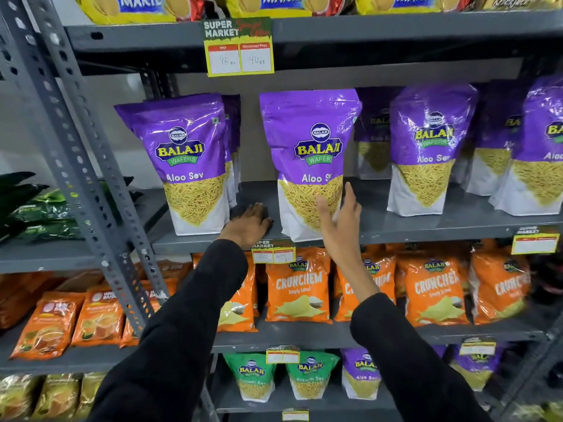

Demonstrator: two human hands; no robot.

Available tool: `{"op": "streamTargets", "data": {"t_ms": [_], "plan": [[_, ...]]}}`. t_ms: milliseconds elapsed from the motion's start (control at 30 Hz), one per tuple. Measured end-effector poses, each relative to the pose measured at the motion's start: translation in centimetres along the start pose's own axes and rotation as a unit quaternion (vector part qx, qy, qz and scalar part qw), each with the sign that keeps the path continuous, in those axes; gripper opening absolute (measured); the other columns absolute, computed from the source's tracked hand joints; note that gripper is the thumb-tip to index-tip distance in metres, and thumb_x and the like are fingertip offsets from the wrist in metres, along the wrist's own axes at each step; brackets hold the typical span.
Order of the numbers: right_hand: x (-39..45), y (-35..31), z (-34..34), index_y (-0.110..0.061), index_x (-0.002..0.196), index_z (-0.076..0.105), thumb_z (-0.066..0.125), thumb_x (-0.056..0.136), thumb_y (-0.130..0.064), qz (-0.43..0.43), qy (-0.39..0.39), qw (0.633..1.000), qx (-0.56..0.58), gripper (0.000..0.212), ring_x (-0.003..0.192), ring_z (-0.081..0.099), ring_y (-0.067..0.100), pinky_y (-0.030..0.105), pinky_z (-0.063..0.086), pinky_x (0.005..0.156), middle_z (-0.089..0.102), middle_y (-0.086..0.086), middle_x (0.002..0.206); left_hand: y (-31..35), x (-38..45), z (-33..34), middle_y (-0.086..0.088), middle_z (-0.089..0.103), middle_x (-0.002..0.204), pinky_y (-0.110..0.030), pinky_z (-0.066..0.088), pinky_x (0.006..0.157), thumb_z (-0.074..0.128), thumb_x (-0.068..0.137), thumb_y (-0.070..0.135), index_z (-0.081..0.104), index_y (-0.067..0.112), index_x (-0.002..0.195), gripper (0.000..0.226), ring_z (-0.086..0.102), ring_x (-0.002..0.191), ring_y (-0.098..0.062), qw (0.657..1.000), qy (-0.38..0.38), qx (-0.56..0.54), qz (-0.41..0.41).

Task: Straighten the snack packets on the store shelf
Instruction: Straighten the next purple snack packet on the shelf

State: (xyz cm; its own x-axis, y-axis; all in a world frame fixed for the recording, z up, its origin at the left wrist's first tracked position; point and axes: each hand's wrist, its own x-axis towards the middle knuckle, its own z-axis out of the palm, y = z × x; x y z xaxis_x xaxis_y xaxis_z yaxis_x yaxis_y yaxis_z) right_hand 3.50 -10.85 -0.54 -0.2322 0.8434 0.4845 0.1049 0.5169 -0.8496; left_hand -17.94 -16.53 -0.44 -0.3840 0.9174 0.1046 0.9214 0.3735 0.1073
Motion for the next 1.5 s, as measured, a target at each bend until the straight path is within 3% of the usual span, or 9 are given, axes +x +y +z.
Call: {"op": "streamTargets", "data": {"t_ms": [100, 267, 433, 867, 1300, 1500], "plan": [[-0.6, 0.5, -0.2, -0.028, 0.158, 0.016, 0.062, 0.091, -0.06, -0.025, 0.006, 1.0, -0.008, 0.088, 0.142, 0.028, 0.015, 0.054, 0.034, 0.116, 0.029, 0.004, 0.157, -0.3, 0.5, 0.0, -0.016, 0.009, 0.167, -0.048, 0.012, 0.127, 0.021, 0.108, 0.026, 0.024, 0.012, 0.156, 0.05, 0.001, 0.156, -0.033, 0.999, -0.026, 0.037, 0.016], [-1.2, 0.6, 2.0, -0.035, 0.159, -0.004, 0.078, 0.074, -0.063, -0.062, -0.008, 0.989, -0.136, 0.121, 0.149, 0.023, 0.036, 0.06, 0.036, 0.11, 0.012, 0.011, 0.166, -0.8, 1.1, -0.6, -0.008, 0.002, 0.17, -0.043, 0.005, 0.128, 0.023, 0.107, 0.04, 0.011, 0.012, 0.159, 0.06, -0.003, 0.157, -0.024, 0.997, -0.076, 0.003, 0.002], [-0.5, 0.6, 4.0, -0.029, 0.16, -0.003, 0.081, 0.077, -0.053, -0.051, 0.021, 0.982, -0.182, 0.12, 0.144, 0.028, 0.042, 0.062, 0.041, 0.104, 0.014, 0.019, 0.164, -0.9, 0.7, 0.1, -0.016, 0.013, 0.167, -0.046, 0.013, 0.127, 0.019, 0.107, 0.032, 0.021, 0.006, 0.156, 0.055, 0.006, 0.157, -0.029, 0.998, -0.044, 0.03, 0.025], [3.0, 0.2, 8.1, -0.022, 0.16, -0.005, 0.086, 0.076, -0.041, -0.008, 0.021, 0.981, -0.195, 0.125, 0.144, 0.026, 0.047, 0.062, 0.04, 0.106, 0.01, 0.027, 0.162, -0.8, 0.4, 0.2, -0.012, 0.005, 0.169, -0.043, 0.009, 0.128, 0.014, 0.107, 0.038, 0.008, 0.007, 0.159, 0.061, 0.004, 0.157, -0.026, 0.998, -0.038, 0.038, 0.021], [3.8, 0.0, 8.9, -0.022, 0.154, 0.011, 0.092, 0.069, -0.039, 0.005, 0.057, 0.979, -0.197, 0.118, 0.134, 0.036, 0.039, 0.06, 0.048, 0.097, 0.025, 0.019, 0.15, -0.9, 0.3, 0.4, -0.015, 0.005, 0.169, -0.045, 0.011, 0.128, 0.016, 0.107, 0.035, 0.008, 0.006, 0.158, 0.059, 0.004, 0.157, -0.029, 0.995, -0.033, 0.08, 0.045], [3.9, -0.1, 9.1, -0.021, 0.153, 0.012, 0.093, 0.068, -0.037, 0.013, 0.055, 0.978, -0.2, 0.119, 0.132, 0.037, 0.04, 0.058, 0.048, 0.1, 0.026, 0.02, 0.149, -0.8, 0.5, 0.5, -0.009, 0.004, 0.169, -0.042, 0.009, 0.128, 0.015, 0.106, 0.038, 0.006, 0.008, 0.159, 0.062, 0.003, 0.157, -0.023, 0.998, -0.035, 0.045, 0.026]]}}
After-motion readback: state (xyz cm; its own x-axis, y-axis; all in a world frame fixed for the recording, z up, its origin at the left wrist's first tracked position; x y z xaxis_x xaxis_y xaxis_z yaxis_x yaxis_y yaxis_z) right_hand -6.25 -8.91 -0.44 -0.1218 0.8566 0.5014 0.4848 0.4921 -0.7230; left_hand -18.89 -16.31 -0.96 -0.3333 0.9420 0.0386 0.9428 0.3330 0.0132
